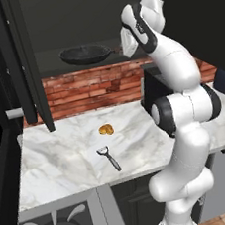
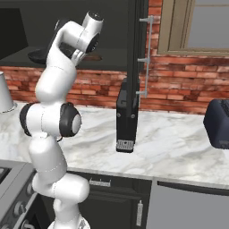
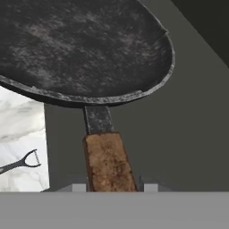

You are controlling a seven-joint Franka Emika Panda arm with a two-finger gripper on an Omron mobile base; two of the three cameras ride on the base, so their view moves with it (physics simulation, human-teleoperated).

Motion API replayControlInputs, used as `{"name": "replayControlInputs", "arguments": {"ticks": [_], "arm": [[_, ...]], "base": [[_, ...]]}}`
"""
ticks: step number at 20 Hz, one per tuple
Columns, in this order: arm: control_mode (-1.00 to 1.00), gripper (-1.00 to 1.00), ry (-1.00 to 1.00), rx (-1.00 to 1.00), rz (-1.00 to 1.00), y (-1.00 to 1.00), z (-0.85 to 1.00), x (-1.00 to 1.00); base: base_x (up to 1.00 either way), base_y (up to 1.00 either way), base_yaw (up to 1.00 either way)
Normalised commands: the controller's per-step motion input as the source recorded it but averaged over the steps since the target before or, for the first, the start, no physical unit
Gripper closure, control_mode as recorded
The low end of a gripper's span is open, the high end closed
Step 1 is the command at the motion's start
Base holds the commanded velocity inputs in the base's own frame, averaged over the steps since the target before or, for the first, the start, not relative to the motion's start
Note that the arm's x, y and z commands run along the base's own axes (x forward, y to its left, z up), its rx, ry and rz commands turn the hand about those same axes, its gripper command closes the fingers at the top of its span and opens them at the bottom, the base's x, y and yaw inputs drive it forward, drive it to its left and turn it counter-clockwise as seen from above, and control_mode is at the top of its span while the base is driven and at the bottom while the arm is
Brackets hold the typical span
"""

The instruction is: Pick the pan from the cabinet and place it on the stove. Then turn on the stove burner for the pan.

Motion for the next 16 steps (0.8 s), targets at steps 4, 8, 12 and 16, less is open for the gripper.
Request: {"name": "replayControlInputs", "arguments": {"ticks": [4, 8, 12, 16], "arm": [[-1.0, 1.0, -0.11, 0.0, 0.0, 0.01, -0.04, -0.78], [-1.0, 1.0, -0.11, 0.0, 0.0, 0.0, 0.0, -0.88], [-1.0, 1.0, -0.07, 0.0, 0.0, 0.0, 0.0, -0.87], [-1.0, 1.0, -0.05, 0.0, 0.0, 0.0, 0.0, -0.82]], "base": [[0.0, 0.0, 0.0], [0.0, 0.0, 0.0], [0.0, 0.0, 0.0], [0.0, 0.0, 0.0]]}}
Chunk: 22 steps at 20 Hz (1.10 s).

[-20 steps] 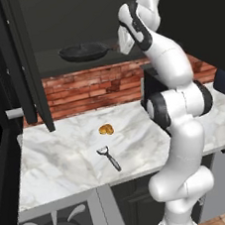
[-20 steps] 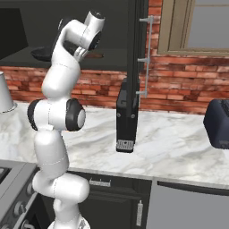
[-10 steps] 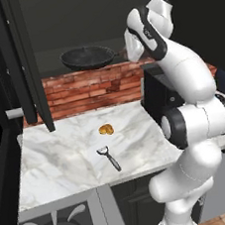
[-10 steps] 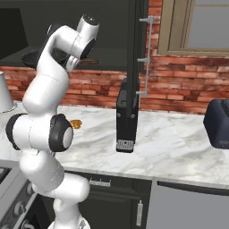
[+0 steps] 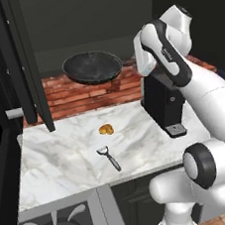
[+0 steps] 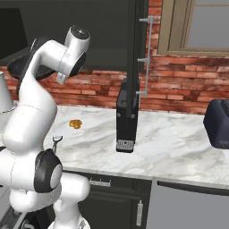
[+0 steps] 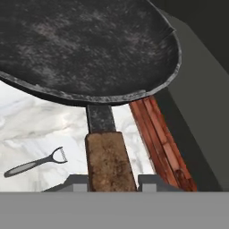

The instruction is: Pick the pan from the cabinet and place it on the stove. Then turn on the stove burner for the pan.

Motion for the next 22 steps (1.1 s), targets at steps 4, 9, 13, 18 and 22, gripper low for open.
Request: {"name": "replayControlInputs", "arguments": {"ticks": [4, 9, 13, 18, 22], "arm": [[-1.0, 1.0, -0.05, 0.01, 0.0, -0.04, 0.0, -0.8], [-1.0, 1.0, -0.02, 0.02, 0.02, -0.14, 0.0, -0.75], [-1.0, 1.0, 0.0, 0.0, 0.01, -0.06, -0.1, -0.73], [-1.0, 1.0, 0.0, -0.01, 0.01, 0.0, -0.26, -0.58], [-1.0, 1.0, 0.02, -0.07, 0.04, -0.19, -0.35, -0.11]], "base": [[0.0, 0.0, 0.0], [0.0, 0.0, 0.0], [0.0, 0.0, 0.0], [0.0, 0.0, 0.0], [0.0, 0.0, 0.0]]}}
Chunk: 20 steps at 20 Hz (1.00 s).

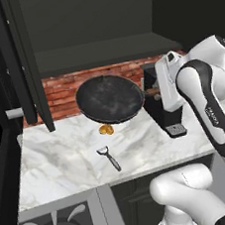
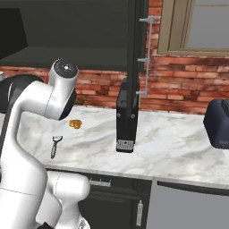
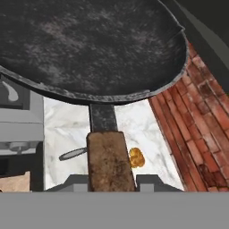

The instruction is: Pick the pan from the cabinet and place it on the stove. Then turn on the stove burner for the pan.

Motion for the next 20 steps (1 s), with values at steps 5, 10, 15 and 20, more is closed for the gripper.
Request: {"name": "replayControlInputs", "arguments": {"ticks": [5, 10, 15, 20], "arm": [[-1.0, 1.0, -0.01, 0.0, 0.04, -0.09, -0.06, -0.05], [-1.0, 1.0, -0.02, 0.0, 0.0, 0.0, -0.05, -0.21], [1.0, 1.0, -0.07, 0.0, 0.01, -0.01, 0.0, -0.17], [1.0, 1.0, 0.0, 0.0, 0.0, 0.0, 0.0, 0.0]], "base": [[0.0, 0.0, 0.0], [0.0, 0.0, 0.0], [-0.34, -0.03, 0.03], [-0.38, 0.14, 0.05]]}}
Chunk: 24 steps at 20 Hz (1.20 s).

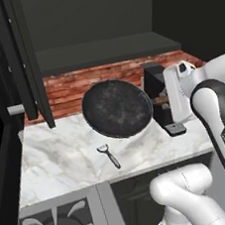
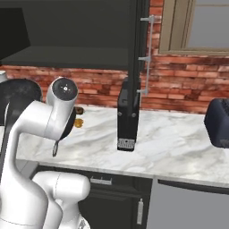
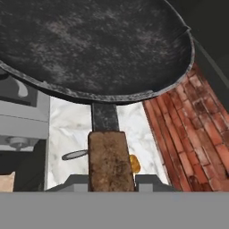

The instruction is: Pick the pan from the cabinet and place it on the stove. Then turn on the stove burner for the pan.

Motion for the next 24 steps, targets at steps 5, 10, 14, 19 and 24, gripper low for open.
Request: {"name": "replayControlInputs", "arguments": {"ticks": [5, 10, 14, 19, 24], "arm": [[1.0, 1.0, 0.0, 0.0, 0.0, 0.0, 0.0, 0.0], [1.0, 1.0, 0.0, 0.0, 0.0, 0.0, 0.0, 0.0], [1.0, 1.0, 0.0, 0.0, 0.0, 0.0, 0.0, 0.0], [1.0, 1.0, 0.0, 0.0, 0.0, 0.0, 0.0, 0.0], [1.0, 1.0, 0.0, 0.0, 0.0, 0.0, 0.0, 0.0]], "base": [[-0.3, -0.06, 0.19], [-0.11, -0.15, 0.18], [-0.01, -0.76, 0.2], [-0.1, -0.91, 0.19], [-0.71, -0.11, 0.18]]}}
